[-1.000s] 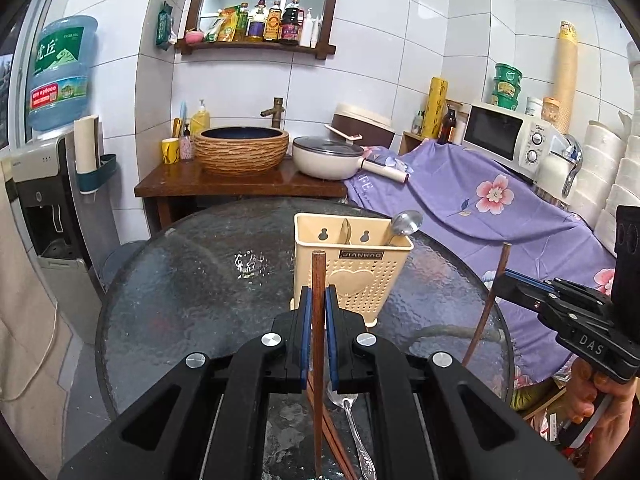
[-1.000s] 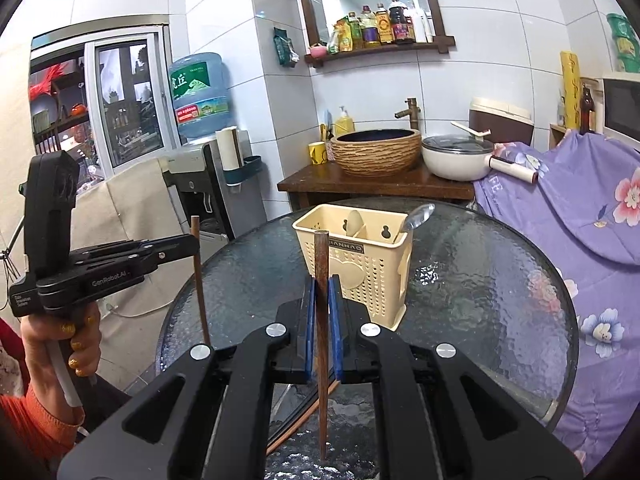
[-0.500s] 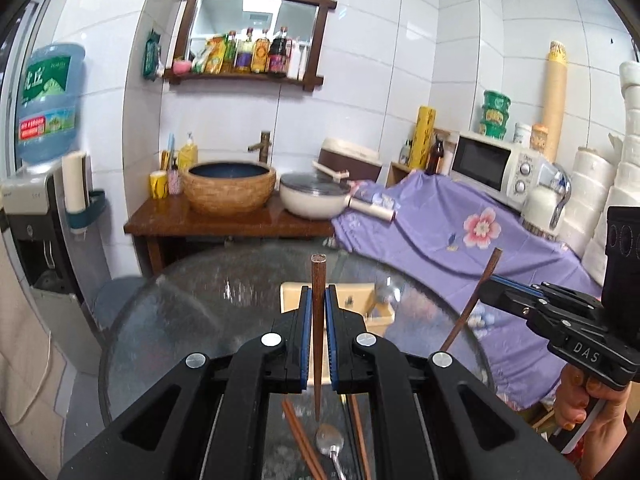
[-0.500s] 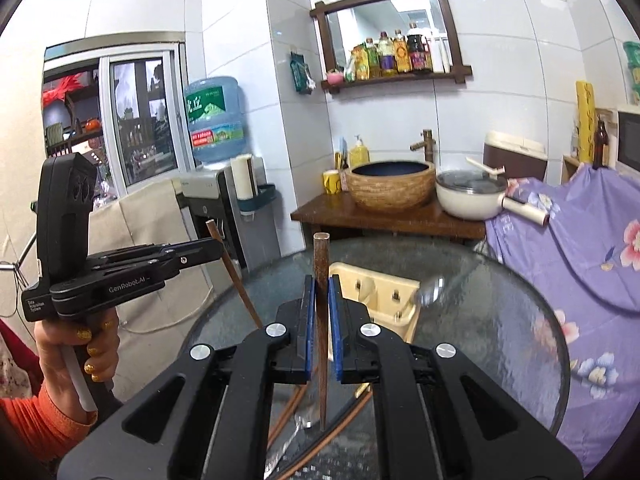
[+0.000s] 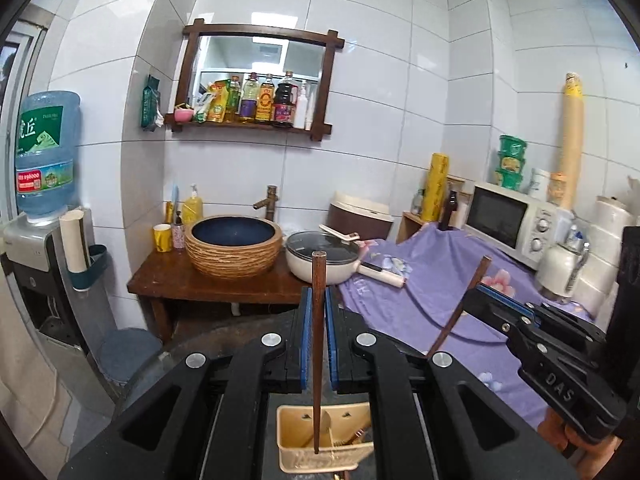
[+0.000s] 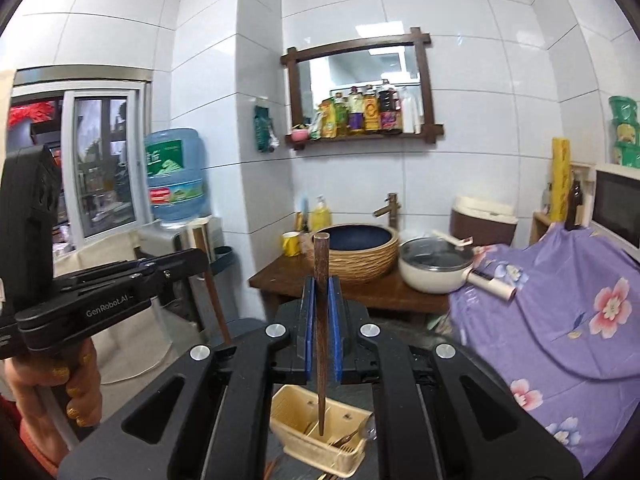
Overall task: Organize utensils
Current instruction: 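Insert the chopsticks into the holder and open both tools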
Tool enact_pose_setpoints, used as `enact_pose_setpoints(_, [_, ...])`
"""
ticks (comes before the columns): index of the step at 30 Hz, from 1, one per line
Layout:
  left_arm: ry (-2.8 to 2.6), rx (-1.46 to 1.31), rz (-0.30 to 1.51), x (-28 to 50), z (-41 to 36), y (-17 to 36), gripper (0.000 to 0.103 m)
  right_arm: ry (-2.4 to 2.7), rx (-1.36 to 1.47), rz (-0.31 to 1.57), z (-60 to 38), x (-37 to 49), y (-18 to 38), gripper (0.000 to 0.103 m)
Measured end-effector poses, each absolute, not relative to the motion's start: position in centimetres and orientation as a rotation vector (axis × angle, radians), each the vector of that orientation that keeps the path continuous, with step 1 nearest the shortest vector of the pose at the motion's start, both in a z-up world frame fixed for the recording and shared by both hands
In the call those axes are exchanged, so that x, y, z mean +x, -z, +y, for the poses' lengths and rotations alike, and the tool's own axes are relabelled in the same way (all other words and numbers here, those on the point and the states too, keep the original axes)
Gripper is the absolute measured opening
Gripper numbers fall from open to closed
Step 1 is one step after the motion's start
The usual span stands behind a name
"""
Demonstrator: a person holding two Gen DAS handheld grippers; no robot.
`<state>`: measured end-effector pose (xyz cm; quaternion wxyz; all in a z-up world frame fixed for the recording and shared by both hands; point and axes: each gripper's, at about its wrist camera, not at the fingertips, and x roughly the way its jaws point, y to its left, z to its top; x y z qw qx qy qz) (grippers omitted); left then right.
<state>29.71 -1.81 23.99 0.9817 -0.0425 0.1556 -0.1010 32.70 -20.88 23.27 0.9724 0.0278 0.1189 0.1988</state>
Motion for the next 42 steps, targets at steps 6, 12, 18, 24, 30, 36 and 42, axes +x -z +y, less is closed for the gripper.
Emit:
enact_pose_setpoints(6, [0.159,-0.063,0.383,33.3,-2.7,-20.3,0.007,-0.359,0.074,0.326,-20.8,35.9,-19.0,0.008])
enact_pose_setpoints(12, [0.144,-0.068,0.471,35.3,-2.4,-15.7,0.007,-0.352,0.114,0.421,-20.7,37.9,-14.1,0.008])
enact_pose_setpoints(18, [0.148,-0.093,0.555,36.4,-1.9,-11.7,0.007,-0.354,0.136,0.485,-20.4,39.1,-10.8,0.008])
enact_pose_setpoints(24, [0.162,-0.106,0.594,37.2,-1.5,-10.0,0.007,-0.349,0.147,0.484,-20.7,39.3,-10.1,0.008])
enact_pose_setpoints(30, [0.177,-0.100,0.581,36.7,-1.9,-9.9,0.034,-0.329,0.145,0.483,-20.9,39.2,-9.5,0.012])
enact_pose_setpoints(36, [0.197,-0.082,0.516,33.6,-1.7,-10.6,0.078,-0.287,0.109,0.398,-21.5,36.8,-9.4,0.049])
enact_pose_setpoints(42, [0.178,-0.098,0.505,28.5,0.3,-8.5,0.089,-0.259,0.059,0.338,-22.0,31.4,-8.0,0.064])
